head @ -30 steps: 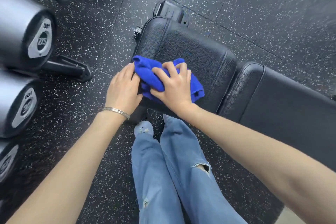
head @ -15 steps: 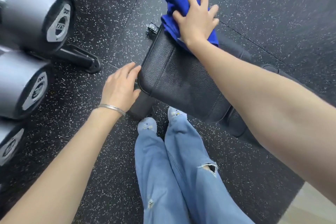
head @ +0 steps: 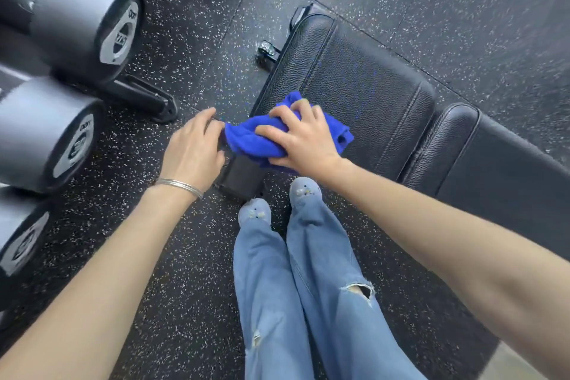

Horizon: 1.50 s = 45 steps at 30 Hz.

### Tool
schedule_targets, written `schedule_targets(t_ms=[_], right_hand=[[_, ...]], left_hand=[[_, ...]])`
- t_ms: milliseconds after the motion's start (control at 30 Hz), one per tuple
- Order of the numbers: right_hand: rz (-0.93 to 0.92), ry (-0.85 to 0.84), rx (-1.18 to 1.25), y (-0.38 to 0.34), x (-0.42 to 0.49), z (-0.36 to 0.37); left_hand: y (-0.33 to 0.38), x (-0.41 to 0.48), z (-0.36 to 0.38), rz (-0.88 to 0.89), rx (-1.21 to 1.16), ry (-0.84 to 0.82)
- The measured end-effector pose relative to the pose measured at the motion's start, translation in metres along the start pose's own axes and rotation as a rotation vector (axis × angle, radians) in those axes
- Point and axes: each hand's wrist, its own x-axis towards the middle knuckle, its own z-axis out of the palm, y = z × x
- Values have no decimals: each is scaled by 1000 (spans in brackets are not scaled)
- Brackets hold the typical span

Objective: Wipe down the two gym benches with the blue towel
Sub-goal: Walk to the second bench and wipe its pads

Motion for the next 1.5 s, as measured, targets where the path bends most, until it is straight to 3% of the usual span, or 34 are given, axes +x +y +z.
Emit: schedule_targets(t_ms=[67, 167, 233, 367, 500, 633, 833, 1133, 1333, 1500], right_hand=[[143, 11, -8, 16, 14, -6], [703, 91, 109, 24, 47, -10], [888, 136, 155, 13, 63, -10], [619, 60, 52, -15, 36, -1], [256, 141, 44, -3, -28, 6], [147, 80, 22, 33, -109, 14], [339, 0, 58, 65, -174, 8], [489, 123, 117, 57, -99, -8], [696, 64, 123, 125, -41, -23], [1149, 124, 239, 193, -67, -28]], left_hand=[[0, -4, 2, 13, -4, 1], [2, -4, 0, 21, -34, 23], [3, -3, -2, 29, -43, 28], [5, 1, -8, 67, -26, 42], [9, 9, -10, 101, 5, 44], [26, 17, -8, 155, 7, 14], [57, 31, 3, 222, 24, -18], [81, 50, 9, 156, 6, 5], [94, 63, 1, 117, 18, -26], [104, 82, -8, 65, 25, -82]])
